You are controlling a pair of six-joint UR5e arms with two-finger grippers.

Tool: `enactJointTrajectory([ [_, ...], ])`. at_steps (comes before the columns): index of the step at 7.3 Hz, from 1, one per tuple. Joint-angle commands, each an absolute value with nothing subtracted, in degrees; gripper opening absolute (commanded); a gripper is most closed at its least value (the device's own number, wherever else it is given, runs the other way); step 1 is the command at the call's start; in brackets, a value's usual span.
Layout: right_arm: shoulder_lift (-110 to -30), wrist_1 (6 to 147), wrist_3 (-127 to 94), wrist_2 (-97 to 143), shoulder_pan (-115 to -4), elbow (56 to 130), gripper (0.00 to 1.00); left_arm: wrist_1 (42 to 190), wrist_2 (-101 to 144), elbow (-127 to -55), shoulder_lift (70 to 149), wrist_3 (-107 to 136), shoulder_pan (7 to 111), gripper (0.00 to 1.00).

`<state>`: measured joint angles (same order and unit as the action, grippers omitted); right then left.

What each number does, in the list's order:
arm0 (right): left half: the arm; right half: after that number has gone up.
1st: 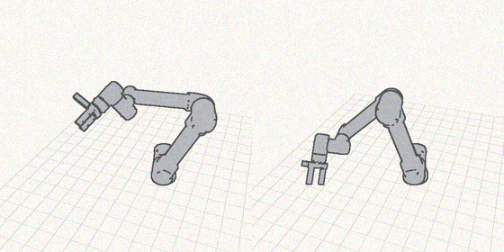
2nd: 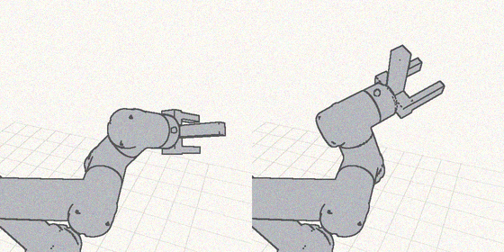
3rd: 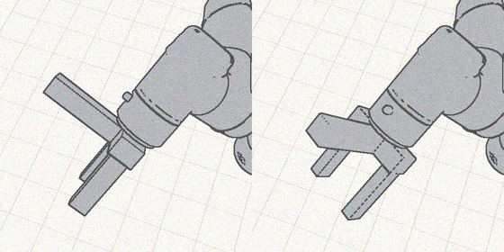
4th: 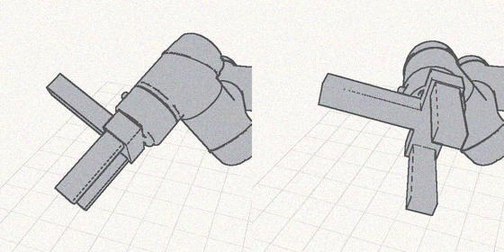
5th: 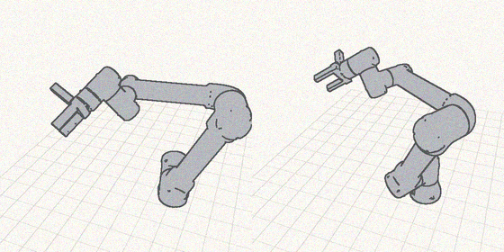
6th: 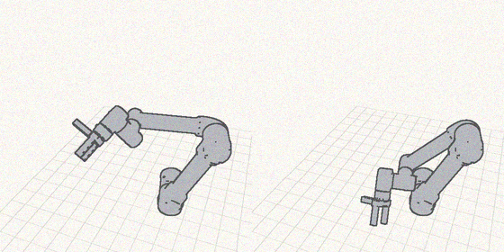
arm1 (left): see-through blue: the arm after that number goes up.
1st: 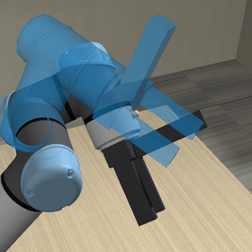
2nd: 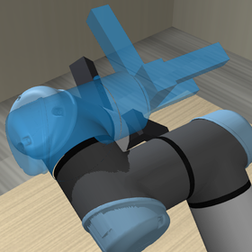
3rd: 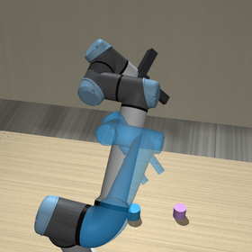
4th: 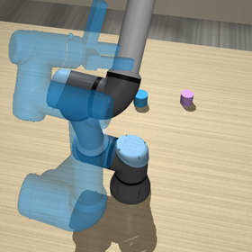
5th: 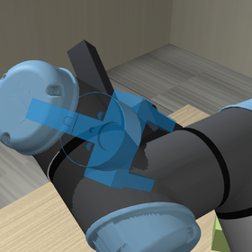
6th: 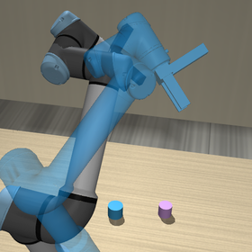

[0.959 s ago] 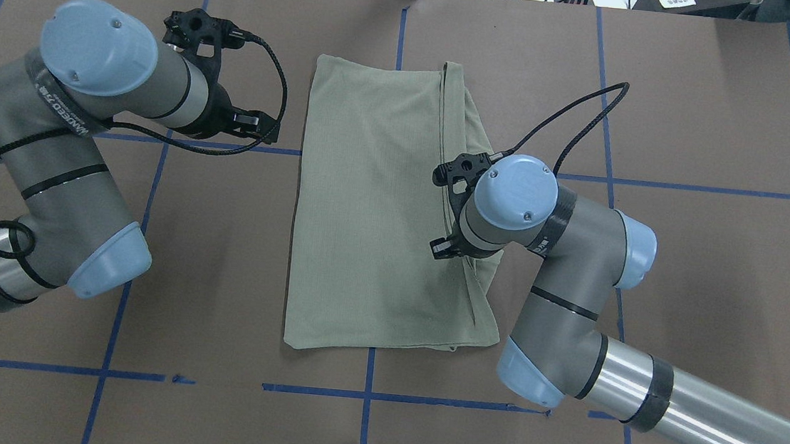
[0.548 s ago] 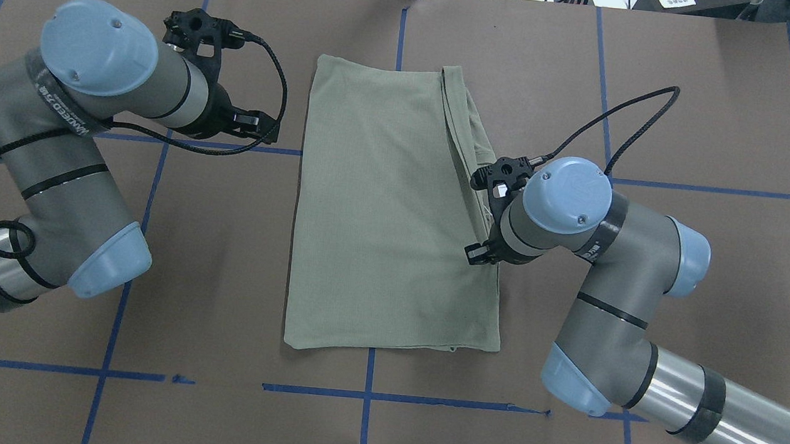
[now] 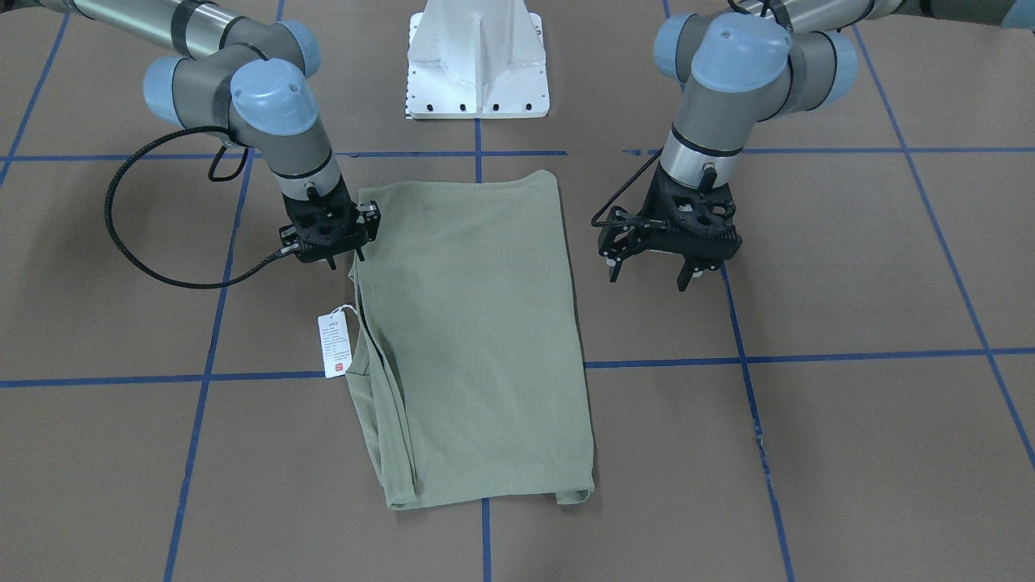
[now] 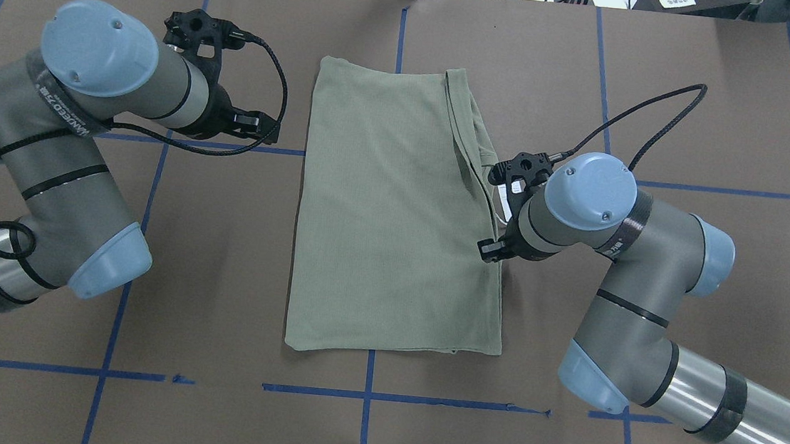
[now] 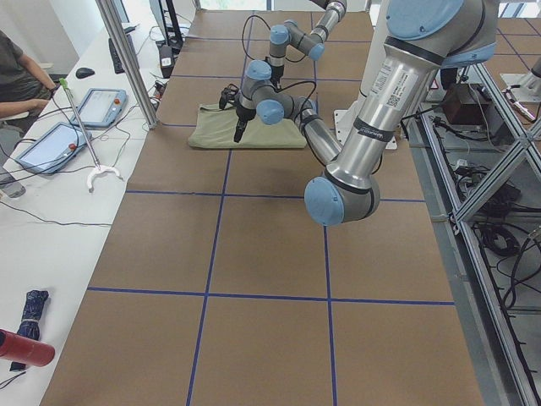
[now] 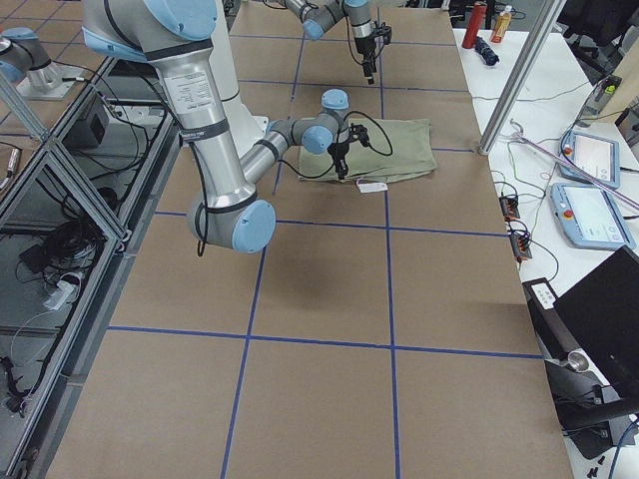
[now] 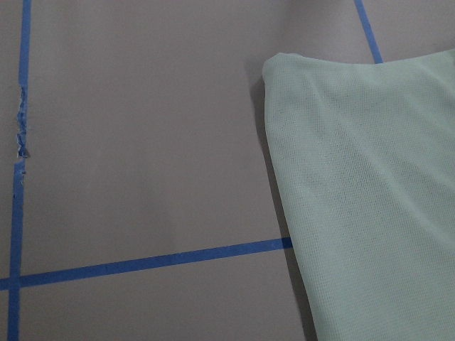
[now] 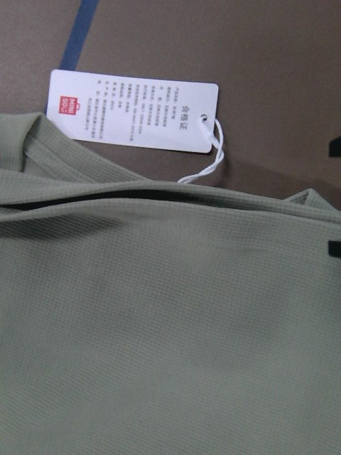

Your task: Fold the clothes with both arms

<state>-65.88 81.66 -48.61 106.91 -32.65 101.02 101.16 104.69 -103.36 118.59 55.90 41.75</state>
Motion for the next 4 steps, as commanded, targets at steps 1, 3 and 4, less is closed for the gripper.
enactJointTrajectory([
  [1,-64.3,81.7,-48.3,107.1,-35.6,100.1,1.00,101.2,104.8,-103.4,118.7,55.9,41.8,0.96],
  [3,-58.0,81.2,-47.7,107.1,-37.2,92.5,1.00,103.3,105.6,-104.0,118.8,56.0,42.3,1.00],
  [4,-55.0,81.1,-47.7,107.1,-37.5,88.8,1.00,103.7,106.7,-104.2,118.7,55.9,42.9,1.00],
])
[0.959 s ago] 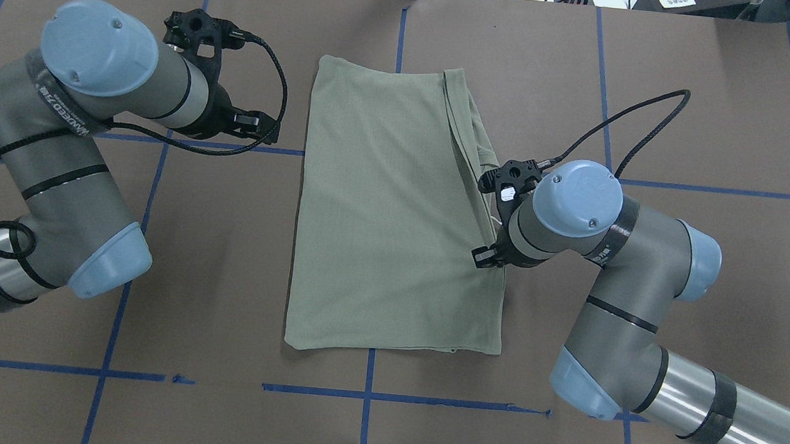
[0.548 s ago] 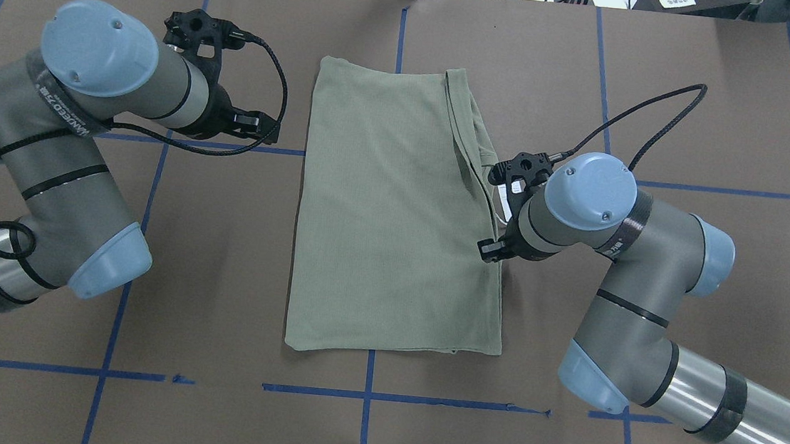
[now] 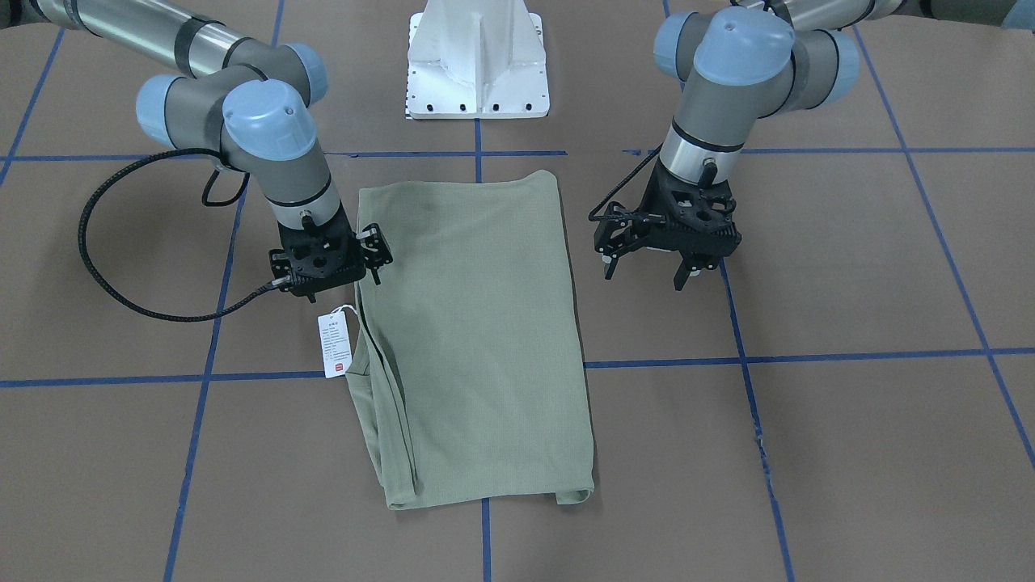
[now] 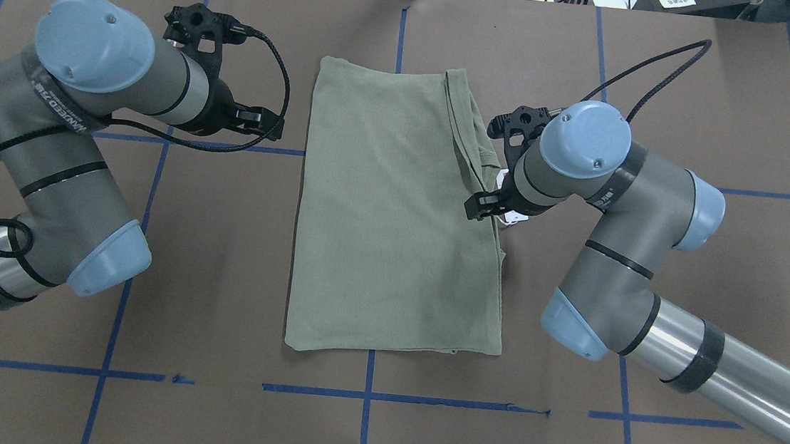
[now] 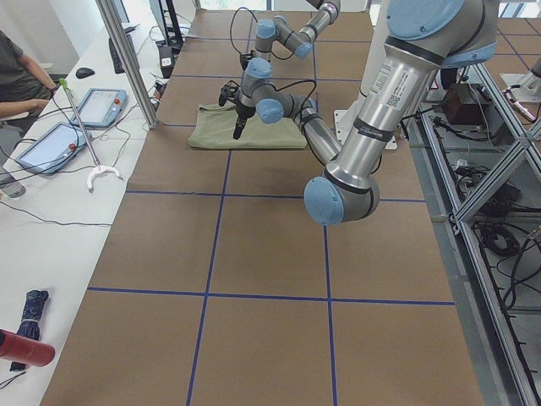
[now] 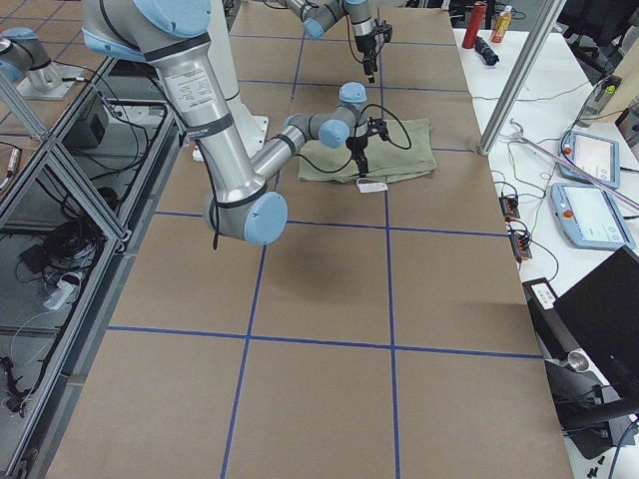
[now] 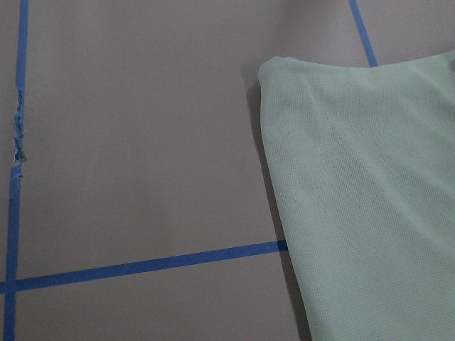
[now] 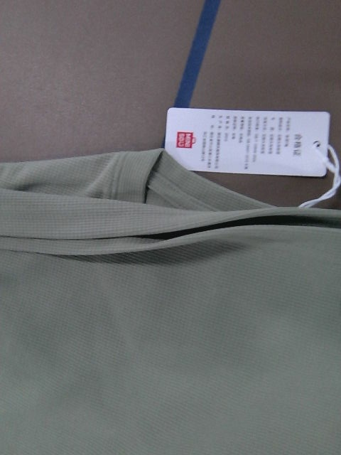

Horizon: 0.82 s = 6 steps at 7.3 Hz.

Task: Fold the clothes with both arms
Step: 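Push the right gripper down at the collar corner farthest from the robot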

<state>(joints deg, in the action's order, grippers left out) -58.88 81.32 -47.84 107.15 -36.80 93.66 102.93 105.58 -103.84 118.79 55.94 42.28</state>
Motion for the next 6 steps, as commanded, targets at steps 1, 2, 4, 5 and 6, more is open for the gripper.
enactJointTrajectory([
  [1,-52.1,81.1,-46.3,107.1,-38.0,85.0,1.00,104.5,106.7,-105.1,118.7,56.0,43.3,1.00],
  [2,-50.8,81.1,-44.7,107.1,-38.5,82.7,1.00,104.5,106.7,-106.8,118.7,56.0,43.6,1.00],
  [4,-47.6,80.4,-43.9,107.1,-38.8,76.8,1.00,104.5,106.7,-107.6,118.7,56.0,43.9,1.00],
  [5,-46.8,77.8,-43.9,107.1,-38.8,73.9,1.00,104.5,106.7,-108.2,118.7,56.0,43.9,1.00],
  [6,-46.7,77.0,-43.8,107.1,-39.1,72.7,1.00,104.5,106.7,-108.2,118.7,55.9,44.0,1.00],
])
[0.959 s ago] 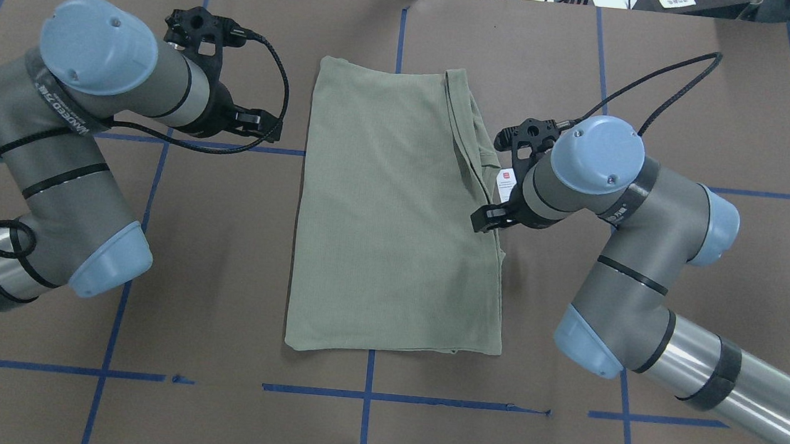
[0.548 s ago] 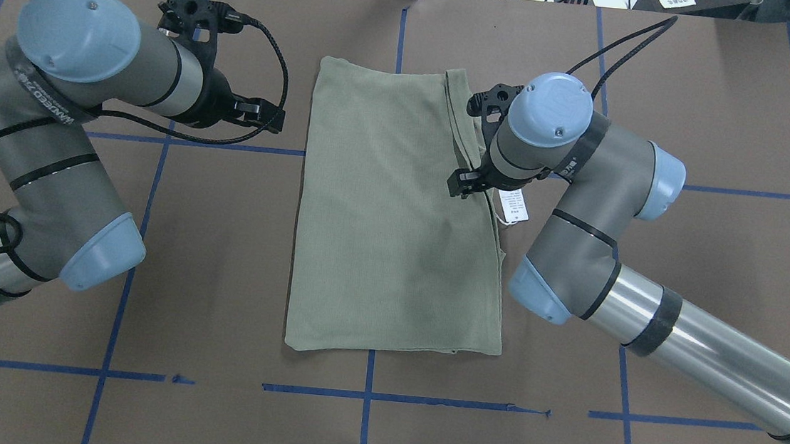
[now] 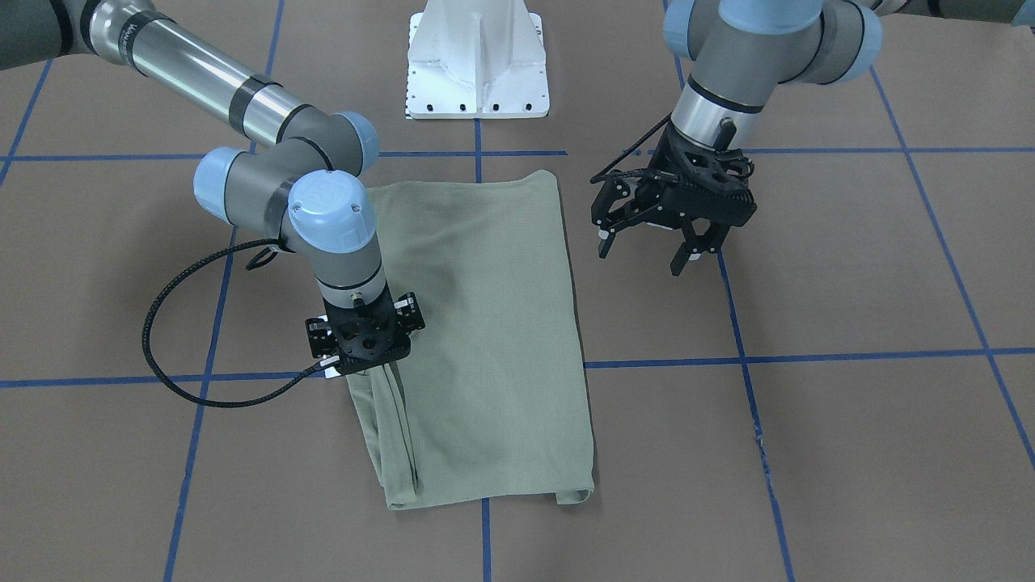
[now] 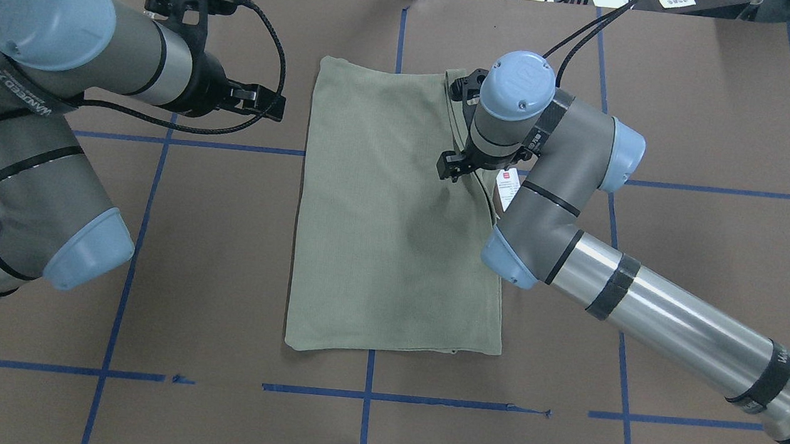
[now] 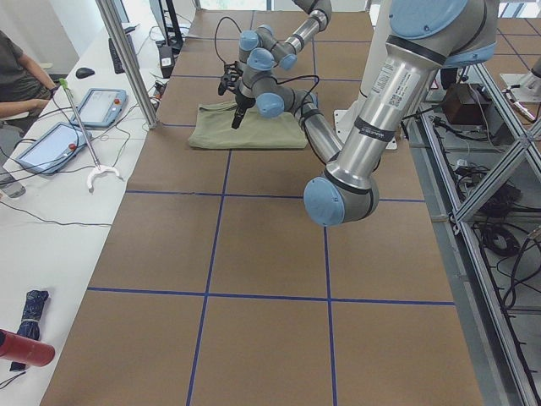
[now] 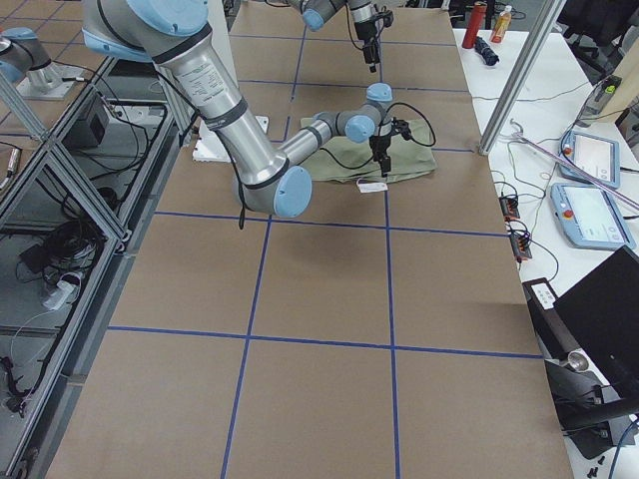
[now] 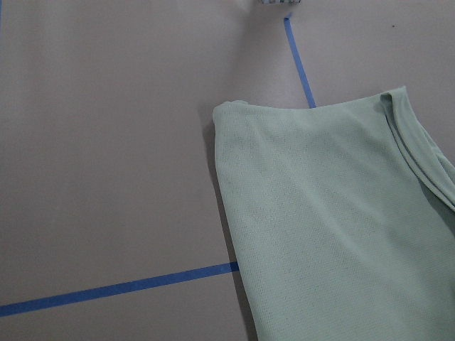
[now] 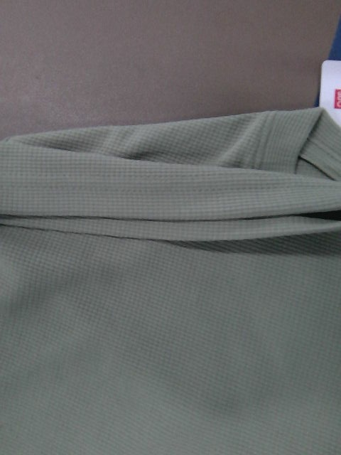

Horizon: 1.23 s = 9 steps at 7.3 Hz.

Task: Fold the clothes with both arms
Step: 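Push the right gripper down at the collar corner farthest from the robot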

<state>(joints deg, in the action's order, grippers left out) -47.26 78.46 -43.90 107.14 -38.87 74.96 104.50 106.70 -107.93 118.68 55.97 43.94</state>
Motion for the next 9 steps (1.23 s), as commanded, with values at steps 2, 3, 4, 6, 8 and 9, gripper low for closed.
enactJointTrajectory([
  [2,-46.7,76.8,-42.6,107.2,-39.7,71.5,1.00,104.5,106.8,-108.2,118.7,55.9,44.3,1.00],
  [3,-46.7,76.8,-41.8,107.3,-40.2,71.1,1.00,104.5,106.7,-108.1,118.7,55.9,44.3,1.00],
  [4,-46.8,76.8,-41.1,107.4,-40.6,70.6,1.00,104.6,106.8,-108.2,118.7,55.9,44.2,1.00],
  [6,-46.8,76.8,-39.3,109.7,-42.8,70.6,1.00,104.6,106.7,-108.0,118.7,55.9,44.2,1.00],
  [8,-47.3,76.8,-36.4,111.0,-44.7,69.6,1.00,104.6,106.7,-108.0,118.7,55.9,44.1,1.00],
  [9,-47.3,76.8,-36.4,111.1,-45.0,68.8,1.00,104.6,106.7,-108.1,118.7,55.9,44.2,1.00],
])
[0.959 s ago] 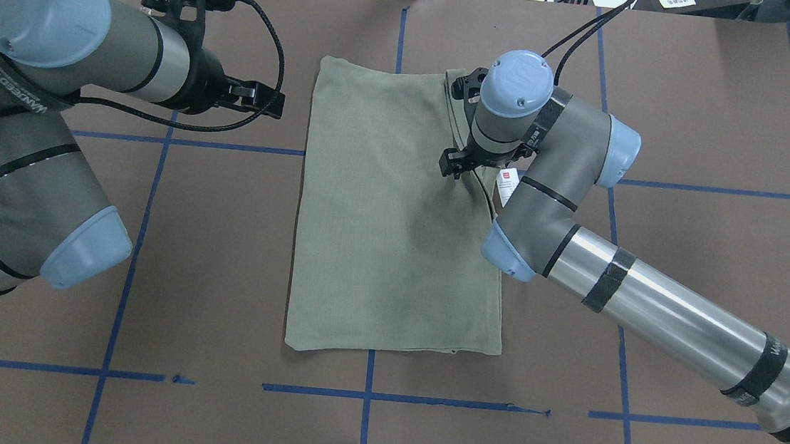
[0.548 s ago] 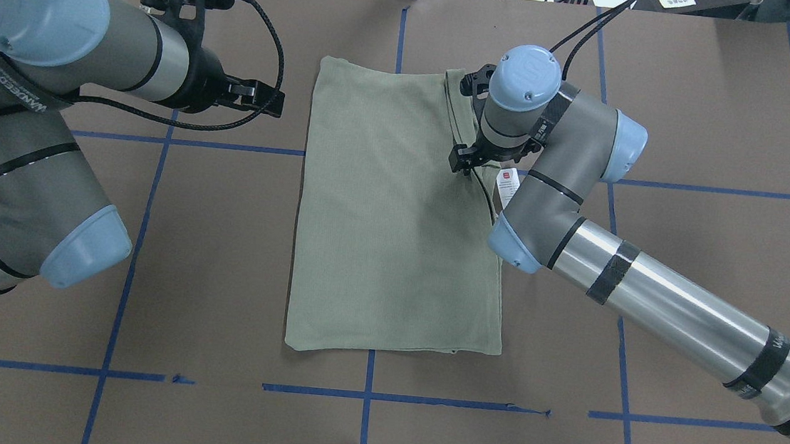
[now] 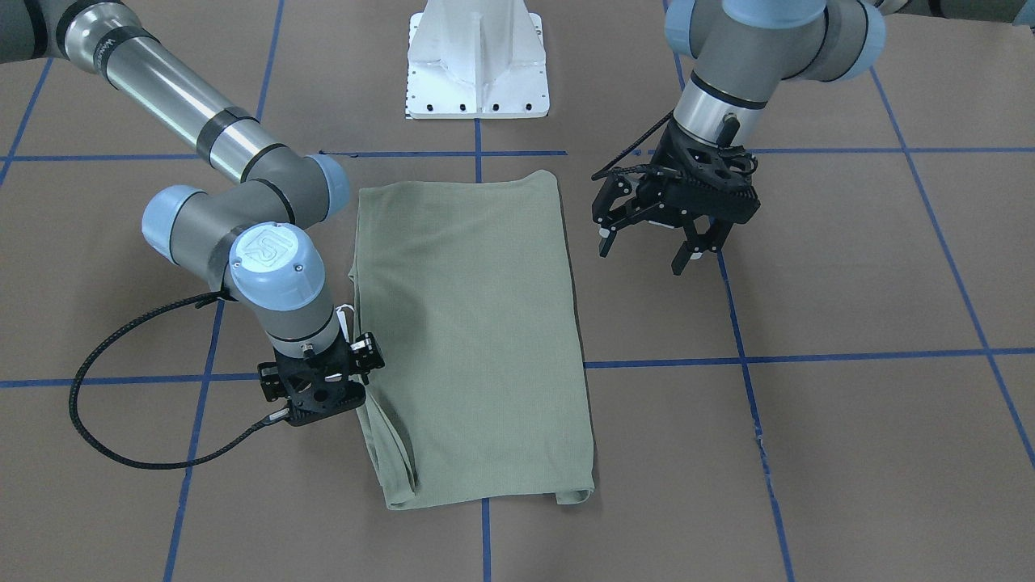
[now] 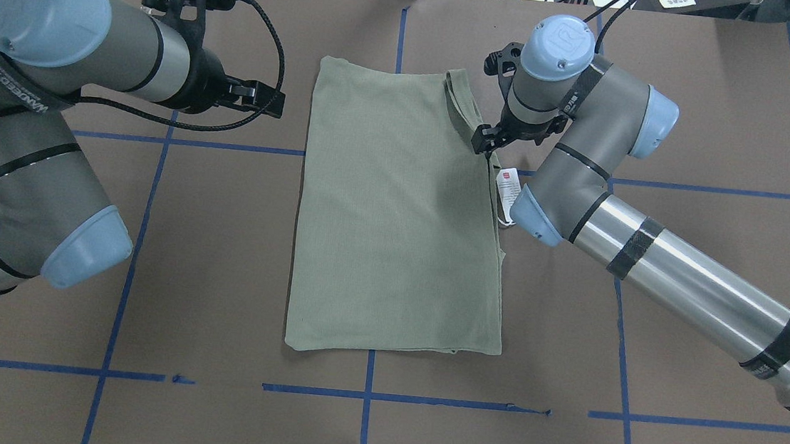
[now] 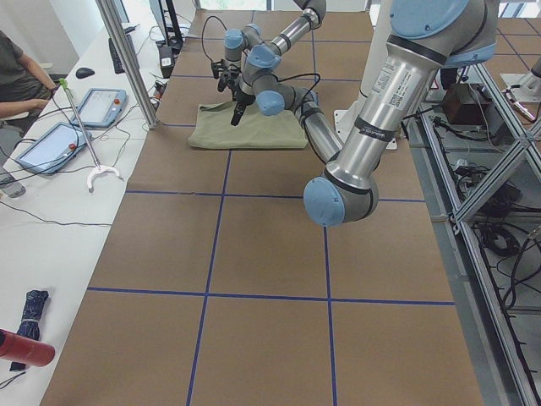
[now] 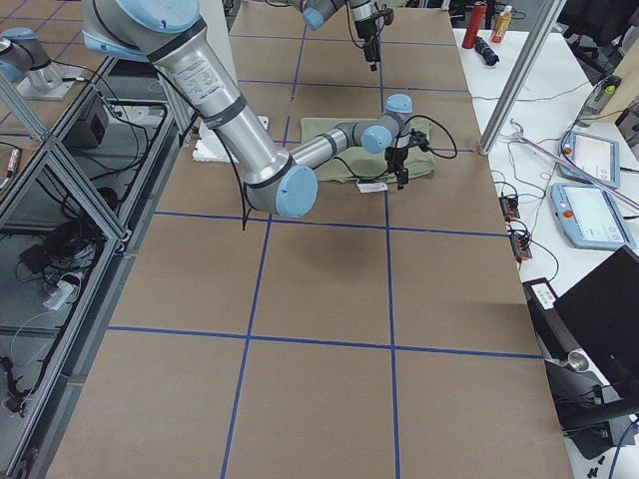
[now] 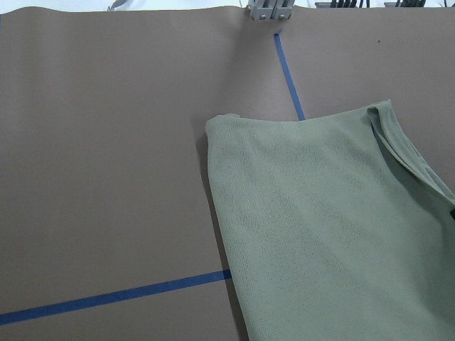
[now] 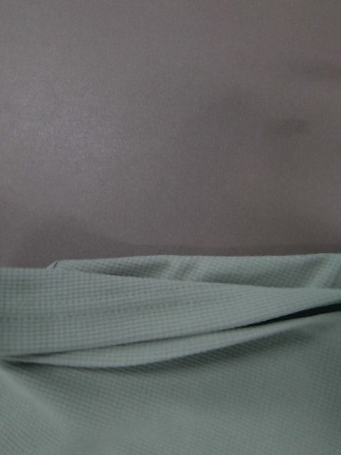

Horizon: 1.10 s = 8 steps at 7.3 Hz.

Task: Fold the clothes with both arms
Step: 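Push the right gripper down at the collar corner farthest from the robot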

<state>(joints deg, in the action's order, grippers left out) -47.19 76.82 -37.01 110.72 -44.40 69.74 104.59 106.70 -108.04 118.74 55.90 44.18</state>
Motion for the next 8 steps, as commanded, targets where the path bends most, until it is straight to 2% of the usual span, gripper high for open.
enactJointTrajectory([
  [1,-47.1,76.8,-36.5,111.1,-45.2,68.8,1.00,104.6,106.7,-108.1,118.7,55.9,44.2,1.00],
  [4,-42.2,76.8,-36.5,111.4,-46.0,66.4,1.00,104.6,106.7,-108.0,118.7,55.8,44.8,1.00],
  [6,-35.3,75.5,-36.4,111.4,-45.9,57.5,1.00,104.6,106.7,-107.9,118.7,55.7,45.3,1.00],
  [8,-33.1,68.7,-36.3,110.9,-45.8,50.1,1.00,104.7,106.8,-107.8,118.7,54.9,45.8,1.00],
])
